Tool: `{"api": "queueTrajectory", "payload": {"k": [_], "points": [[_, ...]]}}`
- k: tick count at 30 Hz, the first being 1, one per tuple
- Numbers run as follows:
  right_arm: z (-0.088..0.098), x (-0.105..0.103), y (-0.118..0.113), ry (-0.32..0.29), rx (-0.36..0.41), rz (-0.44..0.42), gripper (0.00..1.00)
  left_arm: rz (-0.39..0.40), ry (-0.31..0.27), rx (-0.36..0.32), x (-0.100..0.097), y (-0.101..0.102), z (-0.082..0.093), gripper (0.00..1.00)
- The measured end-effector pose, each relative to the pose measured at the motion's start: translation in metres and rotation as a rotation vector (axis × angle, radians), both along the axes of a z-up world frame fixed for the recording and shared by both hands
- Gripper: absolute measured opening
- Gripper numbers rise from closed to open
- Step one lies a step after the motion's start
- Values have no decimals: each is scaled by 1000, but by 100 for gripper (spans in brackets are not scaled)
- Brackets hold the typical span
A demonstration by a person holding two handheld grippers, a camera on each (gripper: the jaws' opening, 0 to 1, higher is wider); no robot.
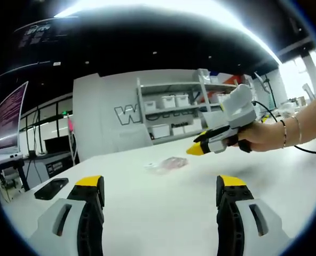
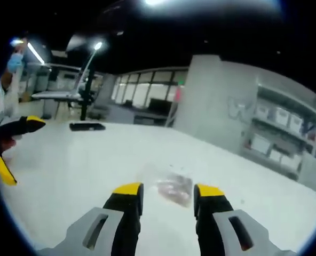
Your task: Open the resealable bag by pulling the two sides of the seal apart until the entire bag opening is separated and visibly accessible.
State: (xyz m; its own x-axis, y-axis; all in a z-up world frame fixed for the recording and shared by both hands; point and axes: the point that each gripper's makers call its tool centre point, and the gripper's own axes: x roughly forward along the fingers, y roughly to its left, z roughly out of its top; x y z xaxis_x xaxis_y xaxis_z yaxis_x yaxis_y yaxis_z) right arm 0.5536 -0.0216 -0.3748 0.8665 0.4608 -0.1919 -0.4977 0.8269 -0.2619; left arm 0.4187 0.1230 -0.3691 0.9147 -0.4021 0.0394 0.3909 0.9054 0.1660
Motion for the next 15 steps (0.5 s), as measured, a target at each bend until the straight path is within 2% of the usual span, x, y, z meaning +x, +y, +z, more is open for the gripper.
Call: {"api": "queueTrajectory", "payload": {"k": [15], "points": [[-5, 11, 7, -2, -34, 32, 35, 0, 11, -4, 2, 0, -1, 85]]}}
